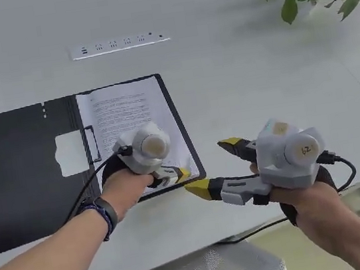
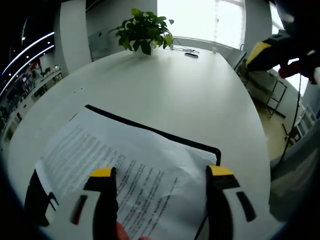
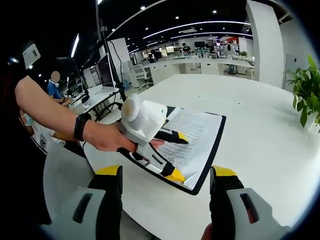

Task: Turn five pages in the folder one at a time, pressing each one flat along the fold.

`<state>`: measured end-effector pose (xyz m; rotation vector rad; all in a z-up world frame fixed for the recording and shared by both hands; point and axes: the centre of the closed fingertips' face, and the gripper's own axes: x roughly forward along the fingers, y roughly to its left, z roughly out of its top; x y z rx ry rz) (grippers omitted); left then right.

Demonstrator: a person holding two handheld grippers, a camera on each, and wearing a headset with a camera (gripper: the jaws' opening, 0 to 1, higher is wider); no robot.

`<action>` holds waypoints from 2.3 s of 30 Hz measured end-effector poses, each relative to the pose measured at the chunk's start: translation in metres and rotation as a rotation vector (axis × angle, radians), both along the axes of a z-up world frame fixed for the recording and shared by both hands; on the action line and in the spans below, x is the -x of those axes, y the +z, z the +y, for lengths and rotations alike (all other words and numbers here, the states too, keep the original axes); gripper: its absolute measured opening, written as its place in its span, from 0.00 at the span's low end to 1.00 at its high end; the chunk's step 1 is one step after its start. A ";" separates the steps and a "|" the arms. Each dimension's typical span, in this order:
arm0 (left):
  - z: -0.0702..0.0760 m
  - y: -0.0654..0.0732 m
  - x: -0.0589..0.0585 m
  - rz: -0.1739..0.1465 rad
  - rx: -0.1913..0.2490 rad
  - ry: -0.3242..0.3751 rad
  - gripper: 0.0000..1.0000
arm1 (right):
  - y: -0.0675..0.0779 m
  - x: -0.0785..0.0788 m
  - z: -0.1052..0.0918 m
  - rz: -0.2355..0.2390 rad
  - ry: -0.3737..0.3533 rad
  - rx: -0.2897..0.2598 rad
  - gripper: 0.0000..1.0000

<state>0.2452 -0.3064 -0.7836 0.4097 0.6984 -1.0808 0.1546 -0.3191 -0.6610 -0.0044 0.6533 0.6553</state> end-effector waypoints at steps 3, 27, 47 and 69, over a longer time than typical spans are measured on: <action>0.003 0.001 -0.003 0.005 0.008 0.000 0.67 | -0.003 -0.002 -0.001 0.004 0.002 -0.002 0.70; 0.008 0.001 -0.012 -0.018 0.027 0.017 0.51 | -0.015 -0.024 0.001 0.018 0.033 -0.028 0.67; -0.016 0.009 0.006 0.097 0.123 0.099 0.79 | -0.011 -0.024 -0.002 0.010 0.033 -0.028 0.67; -0.006 0.001 0.000 -0.018 0.033 0.055 0.64 | -0.038 -0.046 -0.001 0.054 0.040 -0.052 0.63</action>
